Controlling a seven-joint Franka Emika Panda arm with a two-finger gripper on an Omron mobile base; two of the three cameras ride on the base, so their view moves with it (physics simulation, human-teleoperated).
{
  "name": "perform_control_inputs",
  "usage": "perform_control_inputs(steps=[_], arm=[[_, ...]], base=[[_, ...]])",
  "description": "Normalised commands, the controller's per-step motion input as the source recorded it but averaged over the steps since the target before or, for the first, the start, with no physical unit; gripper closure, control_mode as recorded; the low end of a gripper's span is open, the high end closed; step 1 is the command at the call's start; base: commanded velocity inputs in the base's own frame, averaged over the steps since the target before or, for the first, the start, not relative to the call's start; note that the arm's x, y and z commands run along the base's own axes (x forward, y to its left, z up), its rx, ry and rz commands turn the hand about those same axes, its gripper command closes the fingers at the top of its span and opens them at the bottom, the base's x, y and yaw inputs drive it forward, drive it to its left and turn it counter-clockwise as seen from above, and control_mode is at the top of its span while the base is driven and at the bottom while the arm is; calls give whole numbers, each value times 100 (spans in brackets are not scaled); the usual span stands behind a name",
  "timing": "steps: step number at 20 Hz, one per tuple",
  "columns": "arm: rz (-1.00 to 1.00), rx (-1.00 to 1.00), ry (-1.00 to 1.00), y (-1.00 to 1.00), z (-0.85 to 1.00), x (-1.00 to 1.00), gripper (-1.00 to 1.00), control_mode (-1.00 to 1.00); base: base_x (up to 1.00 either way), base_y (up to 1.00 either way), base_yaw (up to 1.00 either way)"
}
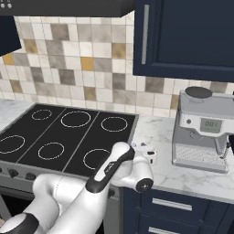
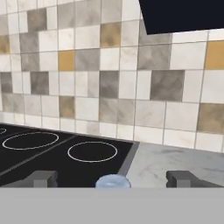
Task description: Take 2 condiments from the cabinet and move them on the counter near the stove.Make sure the condiments are lined up with each other, next to each other.
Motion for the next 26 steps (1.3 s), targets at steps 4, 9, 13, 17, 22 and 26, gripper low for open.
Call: perform_control_inputs(steps=[4, 9, 13, 17, 22, 26], arm=[[0, 0, 4, 0, 49, -31, -100, -100], [0, 0, 10, 7, 52, -18, -100, -100], [0, 0, 29, 47, 43, -7, -100, -100], [0, 0, 39, 83, 43, -11, -100, -100], [-3, -5, 49, 94, 59, -26, -100, -100], [-9, -5, 45, 86, 51, -24, -100, -100]], base=[[0, 0, 0], [0, 0, 0], [0, 0, 0], [0, 0, 0], [0, 0, 0], [0, 0, 0]])
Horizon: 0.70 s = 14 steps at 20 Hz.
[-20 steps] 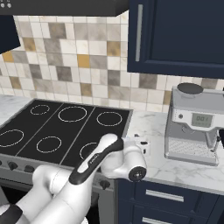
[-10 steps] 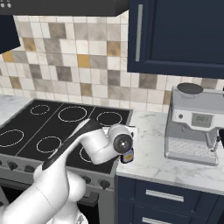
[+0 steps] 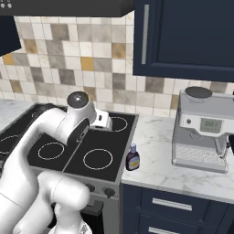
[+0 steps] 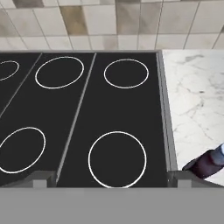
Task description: Take 2 condiments from the cabinet and move them on the counter near the stove.Make sure the condiments are lined up with each other, next to each other.
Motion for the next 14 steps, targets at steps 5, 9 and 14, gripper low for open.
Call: perform_control_inputs(steps=[5, 9, 14], arm=[[-11, -5, 25, 61, 28, -4, -100, -100], [-5, -2, 0, 29, 24, -2, -100, -100], [0, 0, -1, 0, 29, -27, -100, -100]], base=[[0, 0, 0], [0, 0, 0], [0, 0, 0]])
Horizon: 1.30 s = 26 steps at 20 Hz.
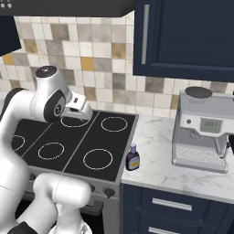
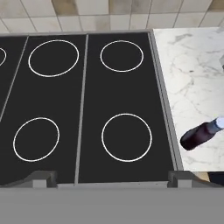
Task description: Take 2 condiments from the cabinet and move them on the counter near the stove.Make sure the condiments are lined up with each other, next to each other.
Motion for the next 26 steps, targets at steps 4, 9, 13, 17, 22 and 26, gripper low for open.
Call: perform_control_inputs(steps=[4, 9, 13, 17, 22, 26], arm=[[0, 0, -10, 0, 22, -44, -100, -100], [0, 0, -17, 0, 12, -67, -100, -100], [3, 0, -7, 0, 25, -66, -100, -100], [1, 0, -1, 0, 15, -34, -100, -100], [0, 0, 0, 0, 0, -3, -100, -100], [0, 0, 0, 0, 0, 0, -100, -100]], base=[[0, 0, 0], [0, 0, 0], [0, 0, 0], [0, 0, 0], [0, 0, 0], [0, 0, 0]])
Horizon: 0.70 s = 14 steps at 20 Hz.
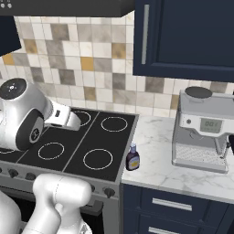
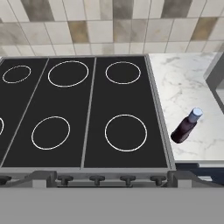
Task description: Take 2 condiments from the cabinet and move them on the counter near the stove.Make sure the condiments are lined up with each other, next to each other.
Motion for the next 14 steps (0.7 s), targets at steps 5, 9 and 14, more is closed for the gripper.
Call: perform_control_inputs(steps=[5, 9, 14], arm=[[0, 0, 0, 1, 0, -1, -100, 100], [0, 0, 0, 0, 0, 0, -100, 100], [0, 0, 0, 0, 0, 0, -100, 100]], base=[[-11, 7, 0], [-90, 24, 29], [-69, 24, 83]])
